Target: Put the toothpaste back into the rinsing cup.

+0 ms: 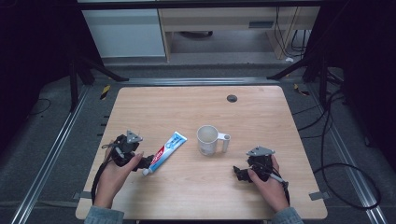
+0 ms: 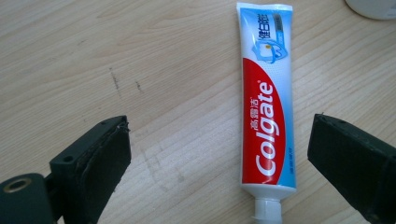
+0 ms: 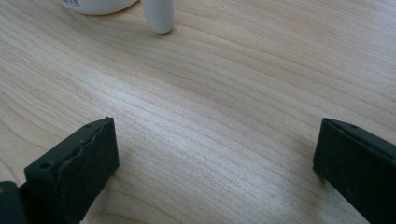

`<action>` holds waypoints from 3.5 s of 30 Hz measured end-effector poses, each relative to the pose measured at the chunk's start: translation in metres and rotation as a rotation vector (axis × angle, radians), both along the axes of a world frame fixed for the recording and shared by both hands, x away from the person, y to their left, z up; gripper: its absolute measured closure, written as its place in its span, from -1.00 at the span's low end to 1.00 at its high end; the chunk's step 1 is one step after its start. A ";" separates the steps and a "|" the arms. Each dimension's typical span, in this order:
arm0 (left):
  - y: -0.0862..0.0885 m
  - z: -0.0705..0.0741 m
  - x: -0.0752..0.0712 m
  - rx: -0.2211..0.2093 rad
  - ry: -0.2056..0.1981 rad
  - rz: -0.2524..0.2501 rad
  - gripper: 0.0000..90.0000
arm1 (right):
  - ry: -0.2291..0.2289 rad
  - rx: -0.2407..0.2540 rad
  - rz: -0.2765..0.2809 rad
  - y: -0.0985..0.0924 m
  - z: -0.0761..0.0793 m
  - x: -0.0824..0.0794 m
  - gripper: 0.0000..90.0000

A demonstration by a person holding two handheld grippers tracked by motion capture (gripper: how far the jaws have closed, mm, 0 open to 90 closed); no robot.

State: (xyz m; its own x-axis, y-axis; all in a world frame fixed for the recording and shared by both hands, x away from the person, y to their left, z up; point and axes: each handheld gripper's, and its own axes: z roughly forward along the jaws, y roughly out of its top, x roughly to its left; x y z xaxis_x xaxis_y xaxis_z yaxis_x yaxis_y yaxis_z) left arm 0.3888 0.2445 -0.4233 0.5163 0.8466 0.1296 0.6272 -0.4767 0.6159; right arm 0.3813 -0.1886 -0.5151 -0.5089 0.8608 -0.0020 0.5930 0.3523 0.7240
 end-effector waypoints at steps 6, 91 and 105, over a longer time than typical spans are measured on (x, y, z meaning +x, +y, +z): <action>-0.008 0.004 0.005 0.013 0.020 0.004 -0.85 | 0.000 0.000 0.000 0.000 0.000 0.000 -0.99; -0.092 -0.024 0.110 0.212 0.464 -0.048 -0.30 | 0.013 0.012 -0.006 0.001 0.001 -0.001 -0.99; -0.099 -0.039 0.116 0.216 0.501 -0.043 -0.22 | -0.002 -0.002 -0.001 0.000 0.000 0.000 -0.99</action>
State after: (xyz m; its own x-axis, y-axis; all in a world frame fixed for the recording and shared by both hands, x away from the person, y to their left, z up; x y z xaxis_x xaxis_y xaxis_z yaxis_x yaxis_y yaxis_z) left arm 0.5049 0.1458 -0.4620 0.5933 0.8045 0.0278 0.7956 -0.5912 0.1324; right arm 0.3814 -0.1887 -0.5152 -0.5084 0.8611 -0.0041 0.5921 0.3530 0.7244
